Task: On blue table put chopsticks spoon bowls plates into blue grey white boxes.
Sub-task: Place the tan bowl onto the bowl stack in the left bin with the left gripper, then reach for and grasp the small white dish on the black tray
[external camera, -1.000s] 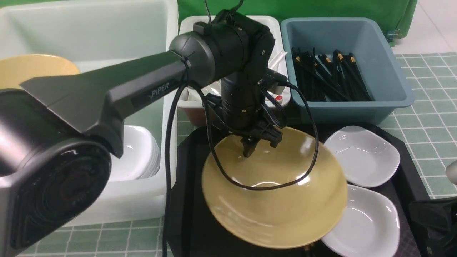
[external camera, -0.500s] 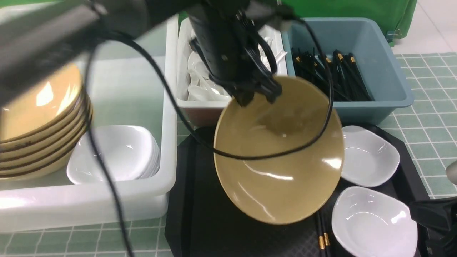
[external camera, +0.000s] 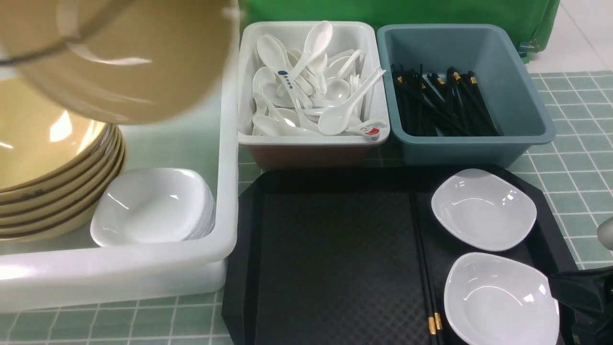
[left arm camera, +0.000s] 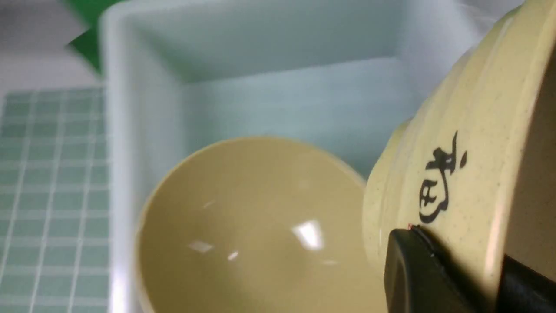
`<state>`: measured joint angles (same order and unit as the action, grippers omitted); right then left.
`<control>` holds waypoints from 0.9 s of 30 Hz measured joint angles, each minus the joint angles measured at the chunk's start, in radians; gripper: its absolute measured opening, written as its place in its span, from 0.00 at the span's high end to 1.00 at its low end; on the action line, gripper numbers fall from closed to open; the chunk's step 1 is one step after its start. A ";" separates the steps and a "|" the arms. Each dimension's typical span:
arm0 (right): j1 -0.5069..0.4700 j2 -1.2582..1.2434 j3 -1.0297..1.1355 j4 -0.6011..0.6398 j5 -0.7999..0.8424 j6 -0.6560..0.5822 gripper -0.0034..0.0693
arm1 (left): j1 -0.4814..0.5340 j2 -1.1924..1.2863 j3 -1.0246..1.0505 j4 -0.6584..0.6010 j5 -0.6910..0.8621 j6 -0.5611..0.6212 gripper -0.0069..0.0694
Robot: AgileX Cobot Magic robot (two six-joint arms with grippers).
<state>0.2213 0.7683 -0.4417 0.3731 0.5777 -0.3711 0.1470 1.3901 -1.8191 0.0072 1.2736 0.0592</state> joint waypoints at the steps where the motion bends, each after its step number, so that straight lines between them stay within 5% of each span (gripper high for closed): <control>1: 0.000 0.000 0.000 0.000 0.000 0.000 0.85 | 0.054 -0.003 0.015 -0.014 0.001 -0.006 0.90; 3: 0.000 0.000 0.000 0.000 0.000 0.000 0.85 | 0.229 -0.005 0.089 -0.080 -0.005 -0.025 0.90; 7: 0.000 0.000 0.000 0.005 0.000 0.000 0.85 | 0.415 0.000 0.254 -0.243 -0.077 -0.019 0.90; 16: 0.000 0.000 0.000 0.027 0.000 0.000 0.84 | 0.444 0.000 0.587 -0.401 -0.347 0.083 0.85; 27: 0.000 0.000 0.000 0.027 -0.001 0.000 0.83 | 0.444 -0.024 0.680 -0.402 -0.416 0.079 0.27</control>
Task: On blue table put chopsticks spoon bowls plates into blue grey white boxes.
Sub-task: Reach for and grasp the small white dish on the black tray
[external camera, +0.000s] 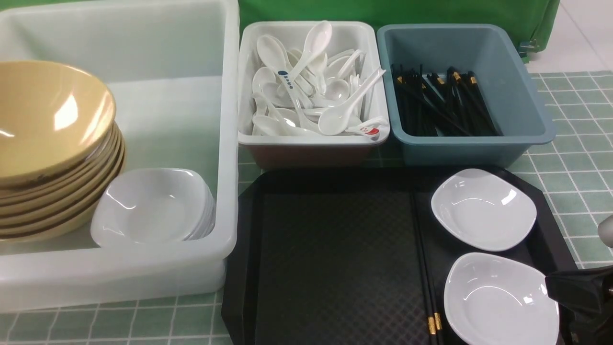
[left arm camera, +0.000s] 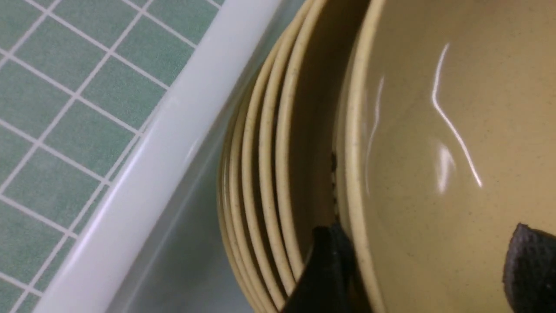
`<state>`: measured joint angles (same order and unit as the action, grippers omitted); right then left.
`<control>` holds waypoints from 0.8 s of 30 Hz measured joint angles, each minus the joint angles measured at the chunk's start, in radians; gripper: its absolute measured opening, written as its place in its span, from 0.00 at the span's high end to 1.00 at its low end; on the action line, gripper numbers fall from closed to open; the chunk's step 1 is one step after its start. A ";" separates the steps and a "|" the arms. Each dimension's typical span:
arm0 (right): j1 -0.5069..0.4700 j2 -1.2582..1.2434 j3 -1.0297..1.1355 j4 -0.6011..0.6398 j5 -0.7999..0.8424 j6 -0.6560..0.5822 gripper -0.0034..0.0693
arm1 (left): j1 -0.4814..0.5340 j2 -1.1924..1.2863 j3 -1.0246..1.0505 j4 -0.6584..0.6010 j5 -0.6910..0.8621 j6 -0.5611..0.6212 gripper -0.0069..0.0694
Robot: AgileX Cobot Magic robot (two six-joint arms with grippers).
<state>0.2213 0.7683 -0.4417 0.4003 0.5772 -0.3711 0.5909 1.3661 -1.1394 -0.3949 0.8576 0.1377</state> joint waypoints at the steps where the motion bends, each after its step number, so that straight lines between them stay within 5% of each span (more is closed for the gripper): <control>1: 0.000 0.000 0.000 0.000 0.000 0.000 0.83 | 0.000 -0.010 0.000 0.001 0.010 -0.001 0.23; 5: 0.000 0.000 0.000 0.001 0.000 0.000 0.82 | 0.000 -0.076 0.000 0.020 0.052 -0.001 0.14; 13: 0.000 0.015 0.000 0.001 -0.007 0.000 0.82 | -0.021 -0.200 0.000 0.046 0.087 0.004 0.16; 19: 0.000 0.050 0.000 0.002 -0.010 0.000 0.82 | -0.178 -0.205 0.017 0.037 0.006 0.130 0.43; 24: 0.000 0.065 0.000 0.006 -0.003 0.011 0.82 | -0.240 -0.054 0.102 0.071 -0.162 0.151 0.79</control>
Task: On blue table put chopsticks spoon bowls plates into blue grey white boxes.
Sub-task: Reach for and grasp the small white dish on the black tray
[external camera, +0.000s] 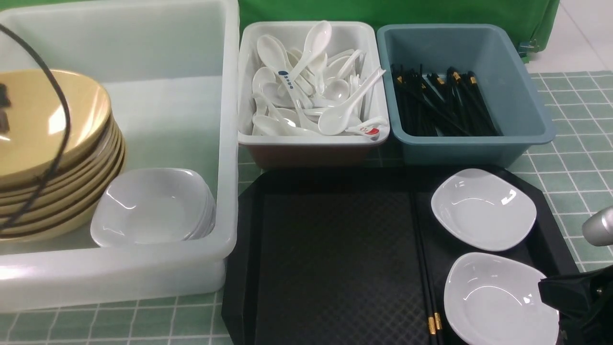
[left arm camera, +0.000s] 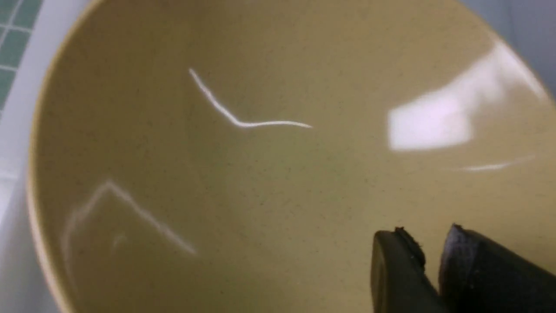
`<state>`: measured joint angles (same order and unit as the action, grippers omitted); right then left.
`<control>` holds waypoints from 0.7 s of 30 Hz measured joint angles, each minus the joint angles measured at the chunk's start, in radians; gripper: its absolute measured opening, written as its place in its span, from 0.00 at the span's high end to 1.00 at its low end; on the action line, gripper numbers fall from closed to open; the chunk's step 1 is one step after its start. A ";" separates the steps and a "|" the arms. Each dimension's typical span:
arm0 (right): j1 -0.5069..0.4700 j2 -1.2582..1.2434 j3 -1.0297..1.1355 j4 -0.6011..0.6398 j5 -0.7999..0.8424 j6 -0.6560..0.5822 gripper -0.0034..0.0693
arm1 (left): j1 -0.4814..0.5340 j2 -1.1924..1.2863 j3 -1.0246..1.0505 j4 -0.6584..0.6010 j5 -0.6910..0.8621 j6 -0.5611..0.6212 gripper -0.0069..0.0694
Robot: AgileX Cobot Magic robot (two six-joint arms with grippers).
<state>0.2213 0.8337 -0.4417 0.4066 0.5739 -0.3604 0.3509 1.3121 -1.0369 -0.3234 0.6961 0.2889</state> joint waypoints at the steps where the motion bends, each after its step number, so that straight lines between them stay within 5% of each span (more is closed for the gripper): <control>1: 0.000 0.000 0.000 0.000 0.002 0.001 0.82 | 0.000 0.006 0.000 0.000 0.000 0.000 0.81; 4: 0.000 0.000 0.000 0.000 0.011 0.008 0.82 | -0.002 0.069 0.016 -0.002 0.004 -0.036 0.90; 14: 0.000 0.018 0.000 -0.039 0.015 0.015 0.73 | -0.159 -0.252 0.015 -0.016 0.025 -0.036 0.90; 21: 0.000 0.196 -0.044 -0.204 0.023 0.103 0.36 | -0.306 -0.752 0.110 -0.030 0.008 0.030 0.90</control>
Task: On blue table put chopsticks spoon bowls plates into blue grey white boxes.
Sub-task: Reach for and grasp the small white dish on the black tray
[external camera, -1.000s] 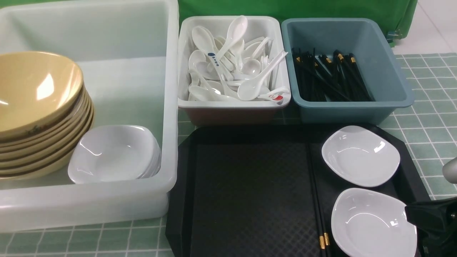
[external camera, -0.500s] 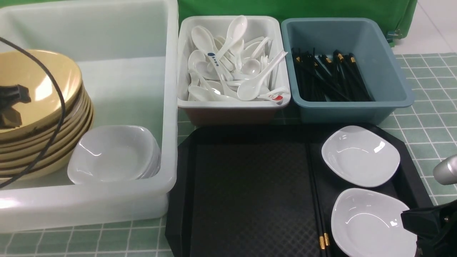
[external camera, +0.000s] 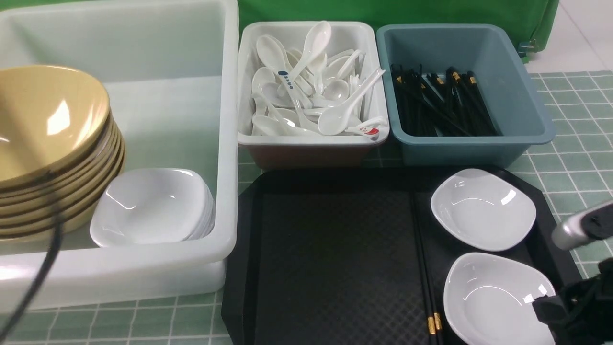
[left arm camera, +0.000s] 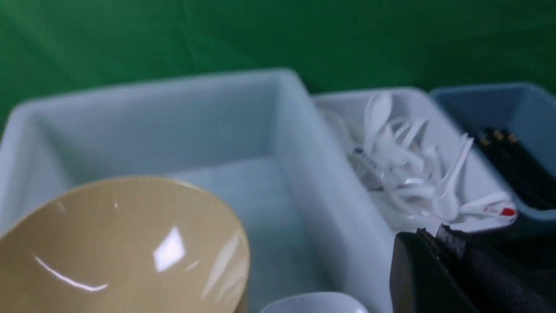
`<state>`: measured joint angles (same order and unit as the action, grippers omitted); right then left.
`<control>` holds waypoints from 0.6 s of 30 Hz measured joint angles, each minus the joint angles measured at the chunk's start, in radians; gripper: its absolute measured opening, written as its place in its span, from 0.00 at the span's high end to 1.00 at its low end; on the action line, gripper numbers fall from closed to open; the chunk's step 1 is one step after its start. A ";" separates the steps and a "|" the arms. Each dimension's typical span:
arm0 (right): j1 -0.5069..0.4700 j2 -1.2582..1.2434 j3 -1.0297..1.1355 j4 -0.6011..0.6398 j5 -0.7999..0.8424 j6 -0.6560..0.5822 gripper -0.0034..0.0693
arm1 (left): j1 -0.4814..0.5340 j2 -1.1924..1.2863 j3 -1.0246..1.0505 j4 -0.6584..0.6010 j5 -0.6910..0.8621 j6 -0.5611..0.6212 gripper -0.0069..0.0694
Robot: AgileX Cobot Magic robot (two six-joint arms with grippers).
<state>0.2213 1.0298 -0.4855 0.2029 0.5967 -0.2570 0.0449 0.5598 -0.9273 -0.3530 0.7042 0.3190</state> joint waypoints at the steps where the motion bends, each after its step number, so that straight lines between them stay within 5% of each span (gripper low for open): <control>1: 0.000 0.051 -0.027 -0.023 -0.001 0.003 0.28 | -0.004 -0.109 0.063 0.004 -0.013 -0.009 0.90; 10: 0.000 0.341 -0.196 -0.181 -0.055 0.054 0.18 | -0.024 -0.317 0.337 0.238 0.065 -0.196 0.90; 18: 0.022 0.509 -0.218 -0.136 -0.022 0.085 0.34 | -0.092 -0.353 0.396 0.480 0.060 -0.161 0.90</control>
<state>0.2433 1.5387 -0.7039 0.0672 0.5749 -0.1722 -0.0476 0.2073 -0.5313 0.1269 0.7643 0.1584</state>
